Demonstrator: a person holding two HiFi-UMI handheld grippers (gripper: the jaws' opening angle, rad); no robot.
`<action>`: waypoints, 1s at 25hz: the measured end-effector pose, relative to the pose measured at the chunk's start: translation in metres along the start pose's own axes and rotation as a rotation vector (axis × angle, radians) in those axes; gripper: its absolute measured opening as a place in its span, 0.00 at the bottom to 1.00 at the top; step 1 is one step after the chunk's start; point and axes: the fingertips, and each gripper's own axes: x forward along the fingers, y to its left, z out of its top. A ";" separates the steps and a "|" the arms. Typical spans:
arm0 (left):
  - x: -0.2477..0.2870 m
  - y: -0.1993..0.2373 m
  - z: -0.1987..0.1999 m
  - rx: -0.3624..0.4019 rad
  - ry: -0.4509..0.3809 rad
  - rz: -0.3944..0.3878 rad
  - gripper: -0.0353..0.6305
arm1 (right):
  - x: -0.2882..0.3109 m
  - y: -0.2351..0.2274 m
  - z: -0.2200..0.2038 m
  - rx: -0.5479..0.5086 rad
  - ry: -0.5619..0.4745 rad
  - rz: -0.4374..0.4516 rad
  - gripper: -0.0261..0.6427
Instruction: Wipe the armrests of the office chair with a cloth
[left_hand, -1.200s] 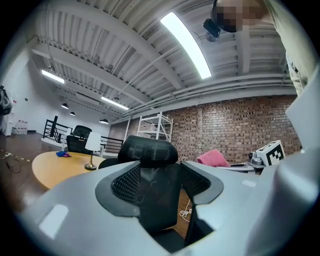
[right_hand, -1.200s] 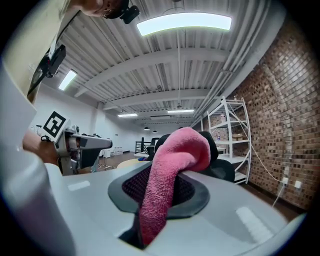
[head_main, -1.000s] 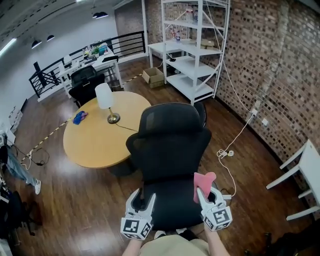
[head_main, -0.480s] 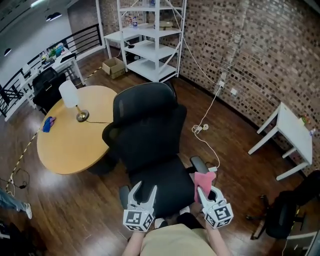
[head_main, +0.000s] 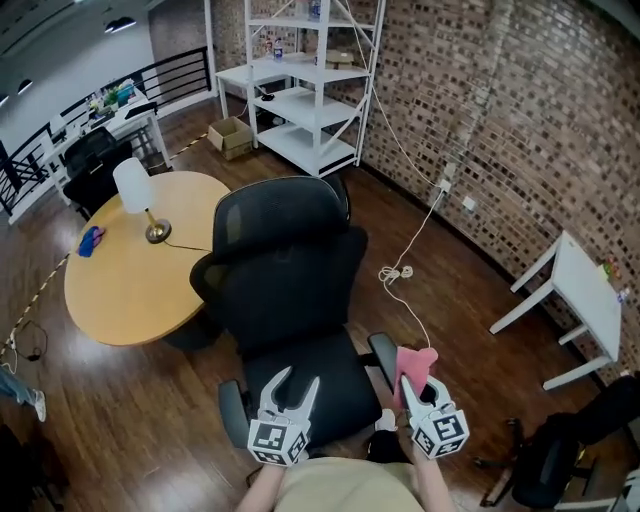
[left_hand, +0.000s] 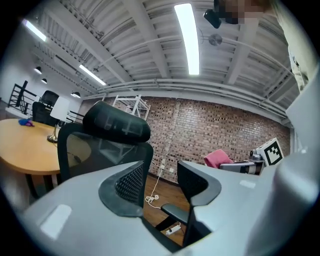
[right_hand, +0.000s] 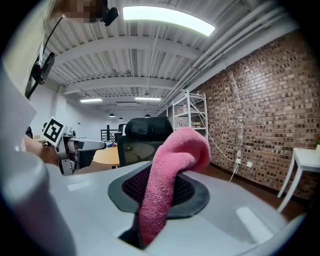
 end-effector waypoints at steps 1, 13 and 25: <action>0.007 -0.003 -0.009 -0.006 0.010 0.015 0.33 | 0.006 -0.008 -0.003 0.001 0.004 0.027 0.15; 0.169 -0.086 -0.039 0.006 0.027 0.355 0.33 | 0.092 -0.186 -0.024 0.059 0.061 0.436 0.15; 0.177 -0.123 -0.084 -0.041 0.099 0.565 0.33 | 0.154 -0.213 -0.142 -0.028 0.415 0.756 0.15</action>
